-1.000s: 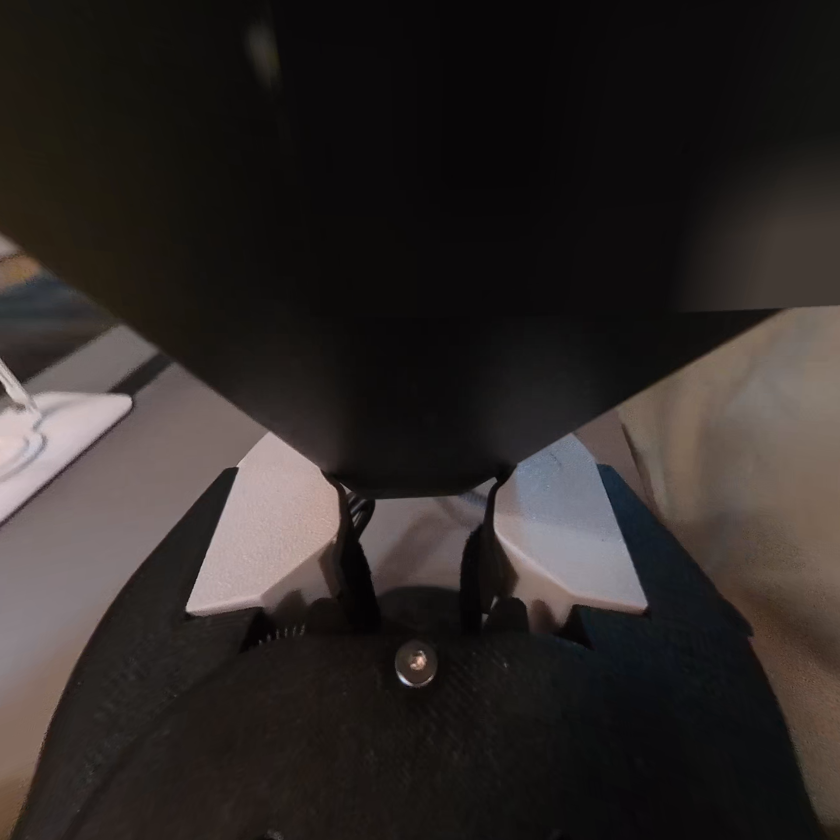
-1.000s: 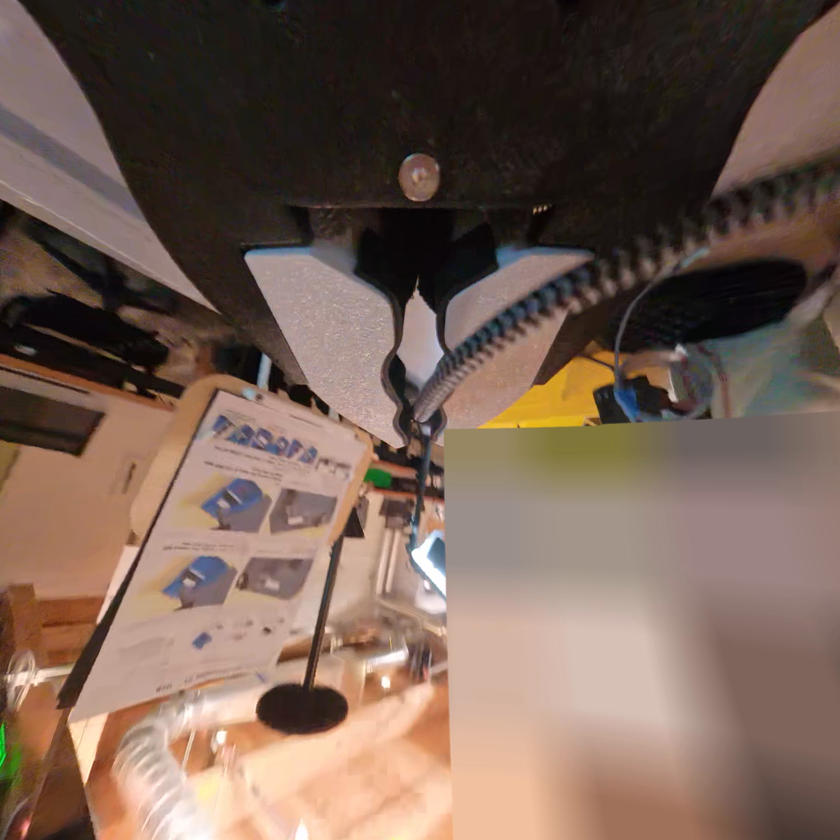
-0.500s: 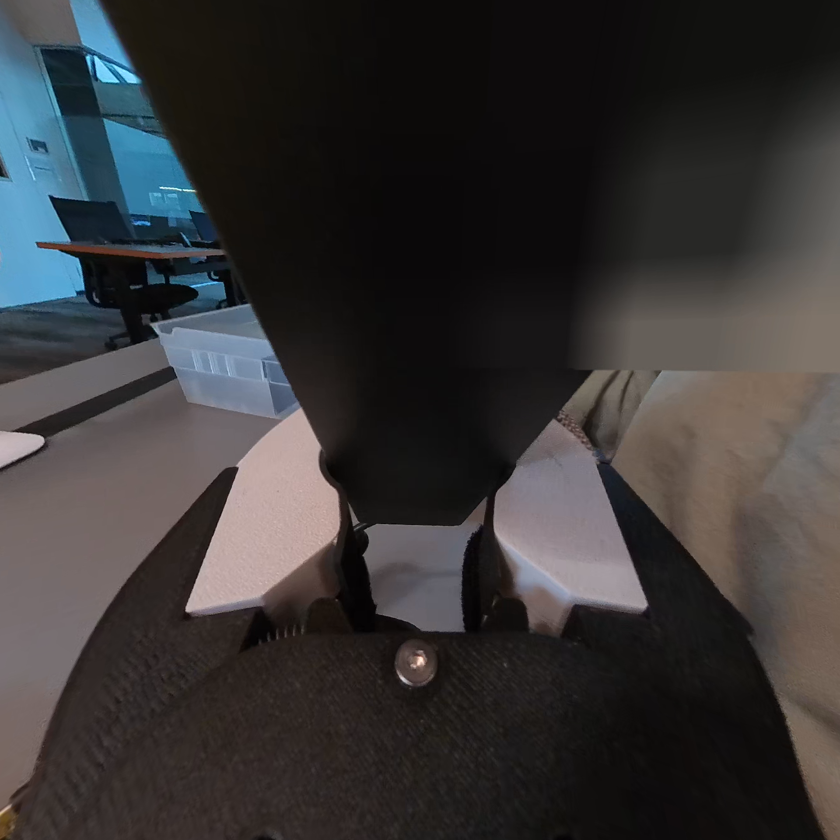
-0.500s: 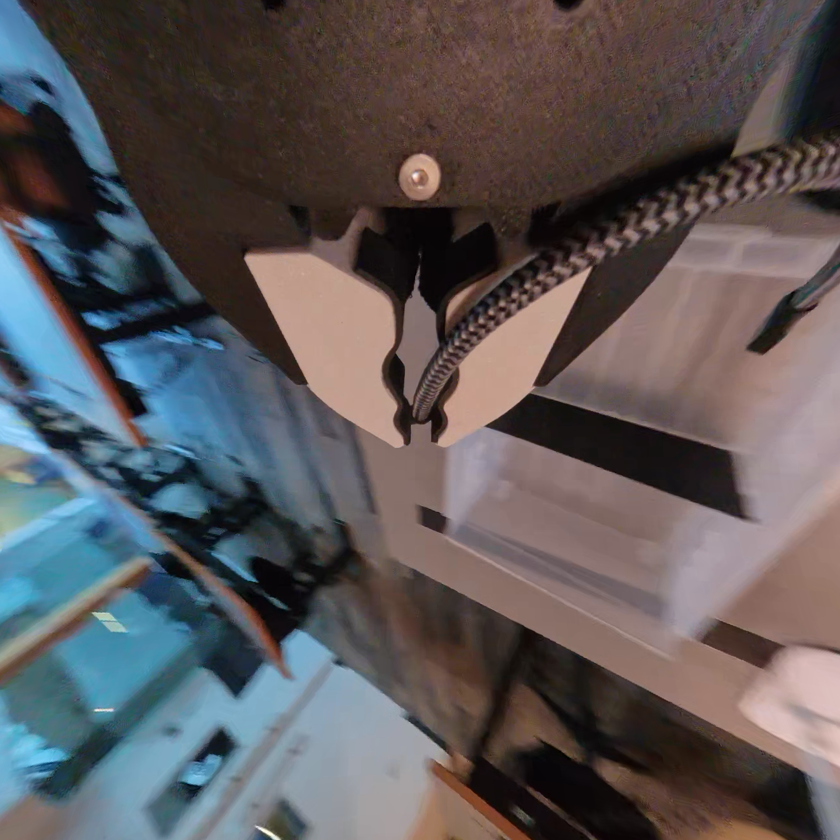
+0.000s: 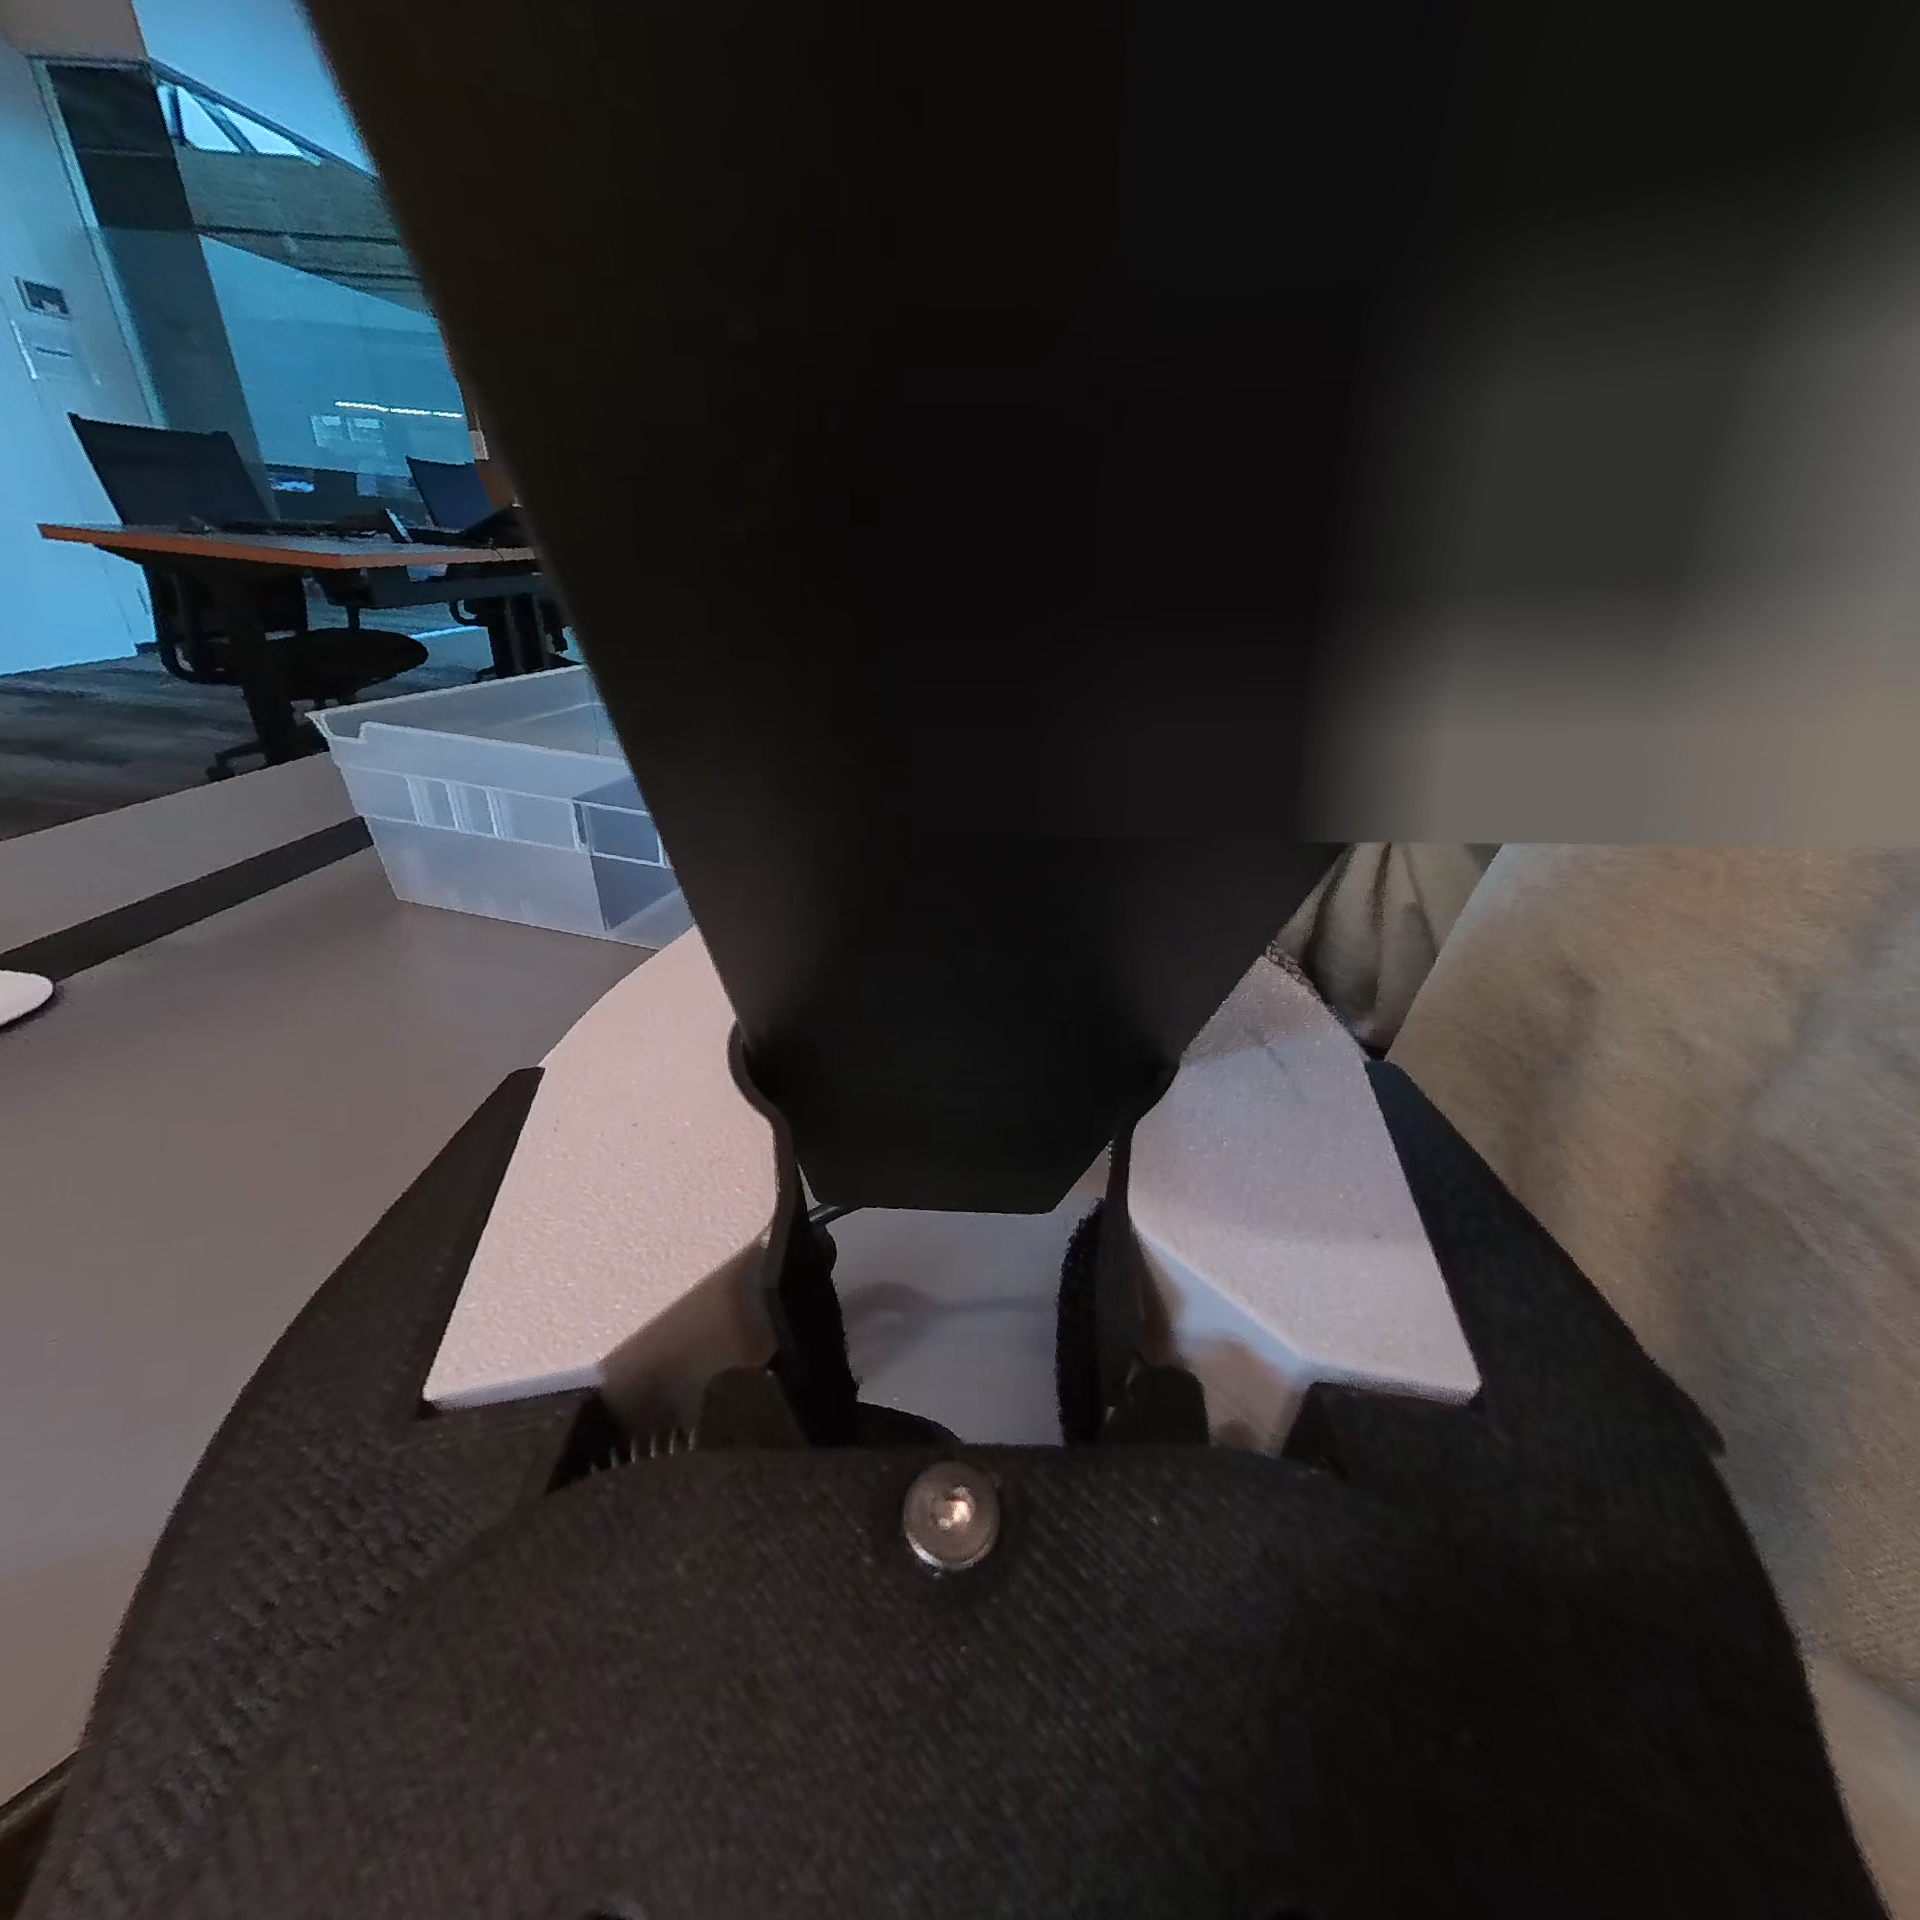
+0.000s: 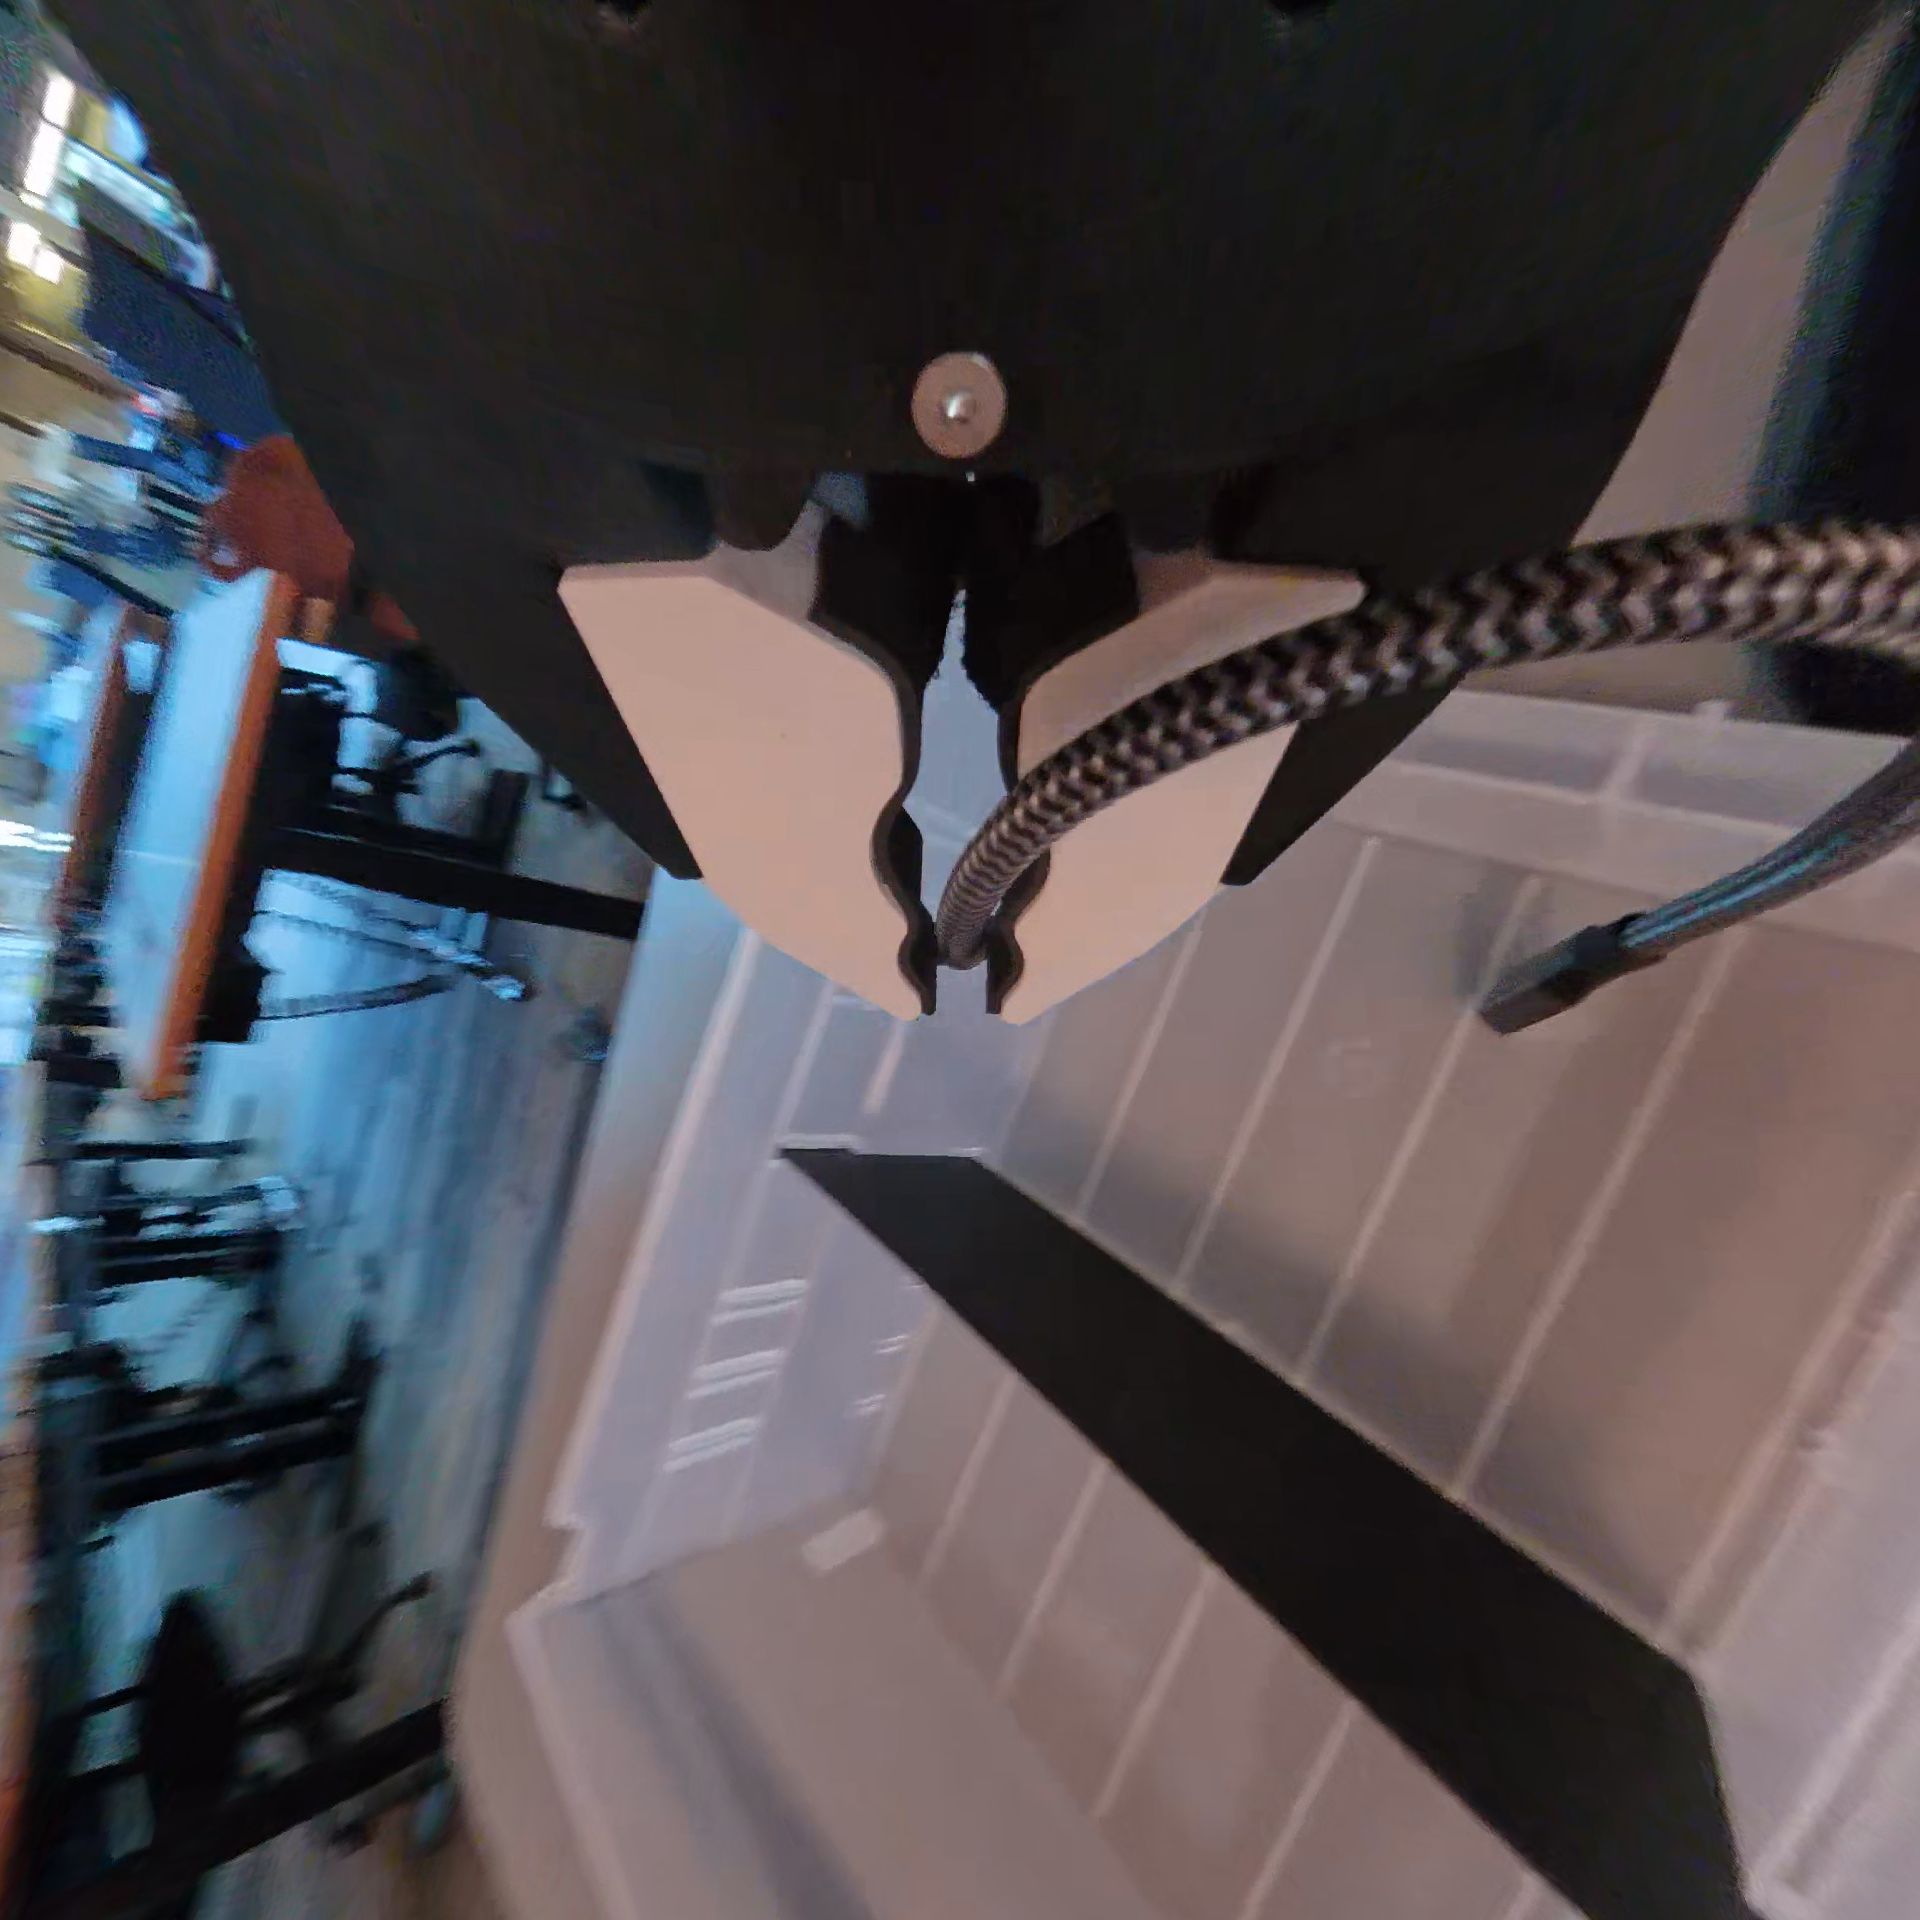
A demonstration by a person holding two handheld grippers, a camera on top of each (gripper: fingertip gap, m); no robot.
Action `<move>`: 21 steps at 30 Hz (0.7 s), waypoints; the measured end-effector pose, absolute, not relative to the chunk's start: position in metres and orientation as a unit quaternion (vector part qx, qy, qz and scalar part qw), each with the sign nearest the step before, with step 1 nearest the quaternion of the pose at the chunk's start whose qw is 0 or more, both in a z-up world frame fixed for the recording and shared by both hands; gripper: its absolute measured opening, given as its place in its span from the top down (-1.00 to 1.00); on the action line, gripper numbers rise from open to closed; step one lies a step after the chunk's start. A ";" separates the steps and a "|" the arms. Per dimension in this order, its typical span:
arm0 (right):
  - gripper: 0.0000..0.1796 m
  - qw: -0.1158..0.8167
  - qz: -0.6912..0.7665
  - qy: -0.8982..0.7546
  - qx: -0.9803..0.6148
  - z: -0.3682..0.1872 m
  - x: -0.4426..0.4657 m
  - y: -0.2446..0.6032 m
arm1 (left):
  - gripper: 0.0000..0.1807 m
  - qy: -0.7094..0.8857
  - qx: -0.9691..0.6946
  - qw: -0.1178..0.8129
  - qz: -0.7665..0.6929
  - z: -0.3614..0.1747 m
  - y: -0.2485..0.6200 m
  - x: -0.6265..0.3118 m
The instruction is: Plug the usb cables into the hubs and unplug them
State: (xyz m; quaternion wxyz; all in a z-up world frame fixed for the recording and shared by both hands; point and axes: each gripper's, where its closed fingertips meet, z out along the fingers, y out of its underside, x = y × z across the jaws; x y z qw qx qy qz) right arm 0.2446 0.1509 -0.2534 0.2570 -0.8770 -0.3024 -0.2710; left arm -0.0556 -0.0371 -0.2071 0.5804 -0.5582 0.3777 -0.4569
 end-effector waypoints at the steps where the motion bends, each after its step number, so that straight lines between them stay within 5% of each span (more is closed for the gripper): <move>1: 0.88 0.236 -0.254 -0.300 -0.889 -0.260 0.244 0.149 | 0.29 0.376 -0.558 0.581 -0.458 -0.207 -0.037 -0.056; 14: 0.59 0.173 -0.111 -0.292 -0.934 -0.284 0.229 0.134 | 0.29 0.369 -0.557 0.584 -0.461 -0.206 -0.036 -0.058; 21: 0.48 0.300 -0.051 -0.294 -0.906 -0.255 0.208 0.135 | 0.28 0.362 -0.561 0.584 -0.461 -0.208 -0.034 -0.058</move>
